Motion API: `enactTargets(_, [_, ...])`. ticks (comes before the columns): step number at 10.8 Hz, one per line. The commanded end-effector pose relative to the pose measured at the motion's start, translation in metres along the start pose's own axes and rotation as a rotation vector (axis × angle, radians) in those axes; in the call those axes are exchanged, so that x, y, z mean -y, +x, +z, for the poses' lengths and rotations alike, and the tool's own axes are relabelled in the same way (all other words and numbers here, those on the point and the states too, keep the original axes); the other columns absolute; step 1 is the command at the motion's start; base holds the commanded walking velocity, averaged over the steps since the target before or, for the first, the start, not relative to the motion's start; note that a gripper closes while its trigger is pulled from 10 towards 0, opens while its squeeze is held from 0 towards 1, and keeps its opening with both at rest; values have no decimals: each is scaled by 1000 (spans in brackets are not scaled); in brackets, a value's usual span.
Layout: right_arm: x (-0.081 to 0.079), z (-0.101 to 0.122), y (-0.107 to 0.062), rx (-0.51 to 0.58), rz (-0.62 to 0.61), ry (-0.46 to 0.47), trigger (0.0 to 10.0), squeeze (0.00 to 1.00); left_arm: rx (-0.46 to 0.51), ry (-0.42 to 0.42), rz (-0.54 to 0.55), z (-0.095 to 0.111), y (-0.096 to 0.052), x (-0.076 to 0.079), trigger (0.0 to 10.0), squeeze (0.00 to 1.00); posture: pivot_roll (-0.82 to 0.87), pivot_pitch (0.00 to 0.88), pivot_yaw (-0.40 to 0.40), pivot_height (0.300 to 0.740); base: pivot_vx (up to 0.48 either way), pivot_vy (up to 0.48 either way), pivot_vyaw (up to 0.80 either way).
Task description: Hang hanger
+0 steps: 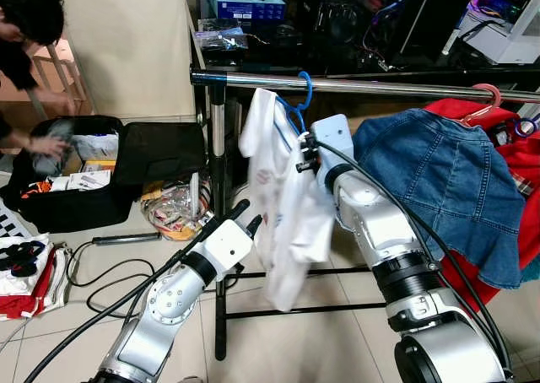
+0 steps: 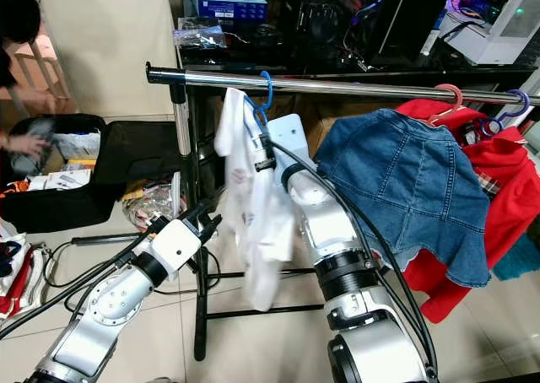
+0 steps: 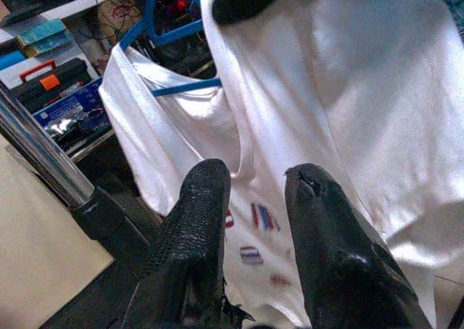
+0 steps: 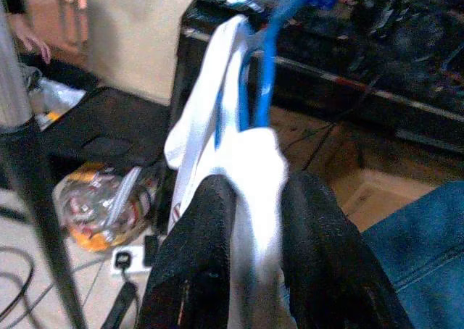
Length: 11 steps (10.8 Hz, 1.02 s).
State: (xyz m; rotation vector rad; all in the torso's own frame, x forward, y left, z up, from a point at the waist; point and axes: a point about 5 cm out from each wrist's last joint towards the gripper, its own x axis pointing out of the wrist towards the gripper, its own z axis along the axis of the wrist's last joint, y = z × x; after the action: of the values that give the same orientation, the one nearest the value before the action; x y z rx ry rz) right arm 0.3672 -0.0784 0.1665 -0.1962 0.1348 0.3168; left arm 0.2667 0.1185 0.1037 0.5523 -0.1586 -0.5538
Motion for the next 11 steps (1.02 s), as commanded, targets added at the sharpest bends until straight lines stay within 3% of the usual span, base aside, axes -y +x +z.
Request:
enactTargets(1, [1, -8, -4, -30, 0, -3, 10000, 0, 15, -16, -13, 3, 3, 4, 10000, 0, 216, 76, -115, 740, 0, 0, 0])
enactTargets(3, [4, -18, -9, -60, -3, 17, 10000, 0, 12, -75, 18, 1, 2, 5, 10000, 0, 213, 78, -114, 740, 0, 0, 0])
enactTargets(4, [6, -24, -16, -60, 4, 46, 10000, 1000, 10, -135, 58, 0, 1, 5, 10000, 0, 209, 82, -113, 740, 0, 0, 0])
enactTargets(5, [10, -33, -28, -56, 23, 71, 10000, 1000, -4, -210, 119, -5, -1, 6, 10000, 0, 199, 85, -111, 740, 0, 0, 0])
enactTargets(6, [14, -39, -36, -72, 22, 82, 10000, 922, -7, -222, 127, -6, -1, 9, 10000, 0, 193, 86, -108, 740, 0, 0, 0])
enactTargets(7, [16, -39, -40, -67, 24, 93, 10000, 0, -5, -230, 128, -6, -1, 11, 10000, 0, 189, 87, -107, 740, 0, 0, 0])
enactTargets(9, [27, -32, -53, 3, -23, 141, 10000, 0, 18, -251, 152, -3, 1, 10, 10000, 0, 180, 87, -103, 740, 0, 0, 0])
enactTargets(10, [39, -32, -67, 51, -79, 179, 10000, 0, 27, -342, 251, -4, 1, 2, 10000, 0, 175, 86, -98, 740, 0, 0, 0])
enactTargets(11, [40, -39, -72, 4, -79, 186, 10000, 0, 23, -344, 254, -4, 1, 2, 10000, 0, 175, 86, -98, 740, 0, 0, 0])
